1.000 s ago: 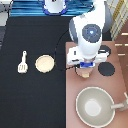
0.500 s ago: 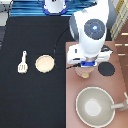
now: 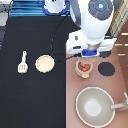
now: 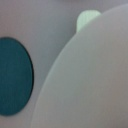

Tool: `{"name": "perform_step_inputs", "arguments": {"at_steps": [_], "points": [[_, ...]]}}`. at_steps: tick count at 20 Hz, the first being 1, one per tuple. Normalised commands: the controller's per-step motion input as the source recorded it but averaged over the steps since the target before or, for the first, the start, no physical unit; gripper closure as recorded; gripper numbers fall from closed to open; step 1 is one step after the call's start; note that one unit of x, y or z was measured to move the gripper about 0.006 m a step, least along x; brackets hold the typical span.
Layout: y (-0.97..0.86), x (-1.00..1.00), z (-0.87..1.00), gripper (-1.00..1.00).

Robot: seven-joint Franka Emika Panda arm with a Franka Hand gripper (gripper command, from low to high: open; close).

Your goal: Take the lid off the pot, put the pot on the plate, and use the tool to push the pot to the front of the table.

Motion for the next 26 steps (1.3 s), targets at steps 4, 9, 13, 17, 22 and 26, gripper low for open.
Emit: {"name": "perform_step_inputs", "arguments": {"at_steps": [4,9,13,17,22,26], "points": [[-0.32,-0.96,-0.23,1.00],[-0.22,-1.00,-0.39,1.00],[-0.25,-1.00,-0.52,1.00],[-0.23,-1.00,-0.69,1.00],[-0.10,-1.00,-0.70,1.00],[-0.05,-1.00,-0.64,1.00]]}}
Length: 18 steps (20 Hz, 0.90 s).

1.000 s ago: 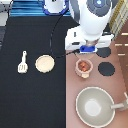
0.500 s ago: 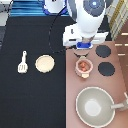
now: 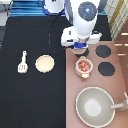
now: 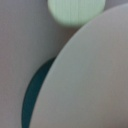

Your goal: Take the lid off the pot, put the pot on the plate, and use the tool to push the pot to the front of the table.

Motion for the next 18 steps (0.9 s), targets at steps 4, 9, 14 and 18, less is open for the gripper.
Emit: {"name": "perform_step_inputs", "arguments": {"at_steps": [4,9,14,18], "points": [[0.14,-0.65,-0.43,1.00],[0.35,-0.02,-0.25,1.00],[0.36,-0.03,-0.22,1.00],[0.14,-0.26,0.26,-1.00]]}}
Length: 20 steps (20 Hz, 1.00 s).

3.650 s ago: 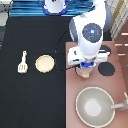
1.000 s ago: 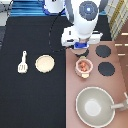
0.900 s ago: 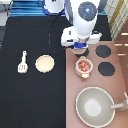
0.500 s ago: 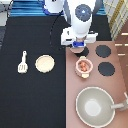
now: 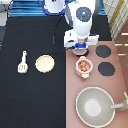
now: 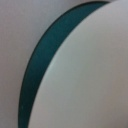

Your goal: Take the lid off the pot, put the pot on the plate, and use the tool to push the pot to the front of the table.

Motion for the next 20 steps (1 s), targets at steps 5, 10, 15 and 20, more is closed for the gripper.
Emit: {"name": "perform_step_inputs", "arguments": {"at_steps": [5,10,15,20], "points": [[0.02,-0.23,0.73,-1.00],[0.01,0.19,1.00,-1.00],[0.00,0.86,0.97,-1.00],[0.00,0.96,0.84,-1.00]]}}
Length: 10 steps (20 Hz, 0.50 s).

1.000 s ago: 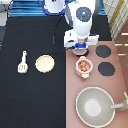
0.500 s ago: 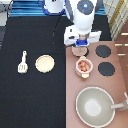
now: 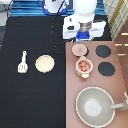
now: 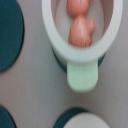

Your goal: Take the lid off the pot, put the pot on the plate, and use the tool to push the pot to the front of the table.

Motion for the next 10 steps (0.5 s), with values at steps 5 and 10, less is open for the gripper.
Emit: {"name": "perform_step_inputs", "arguments": {"at_steps": [5,10], "points": [[-0.02,1.00,0.53,-1.00],[-0.14,0.98,0.05,-1.00]]}}
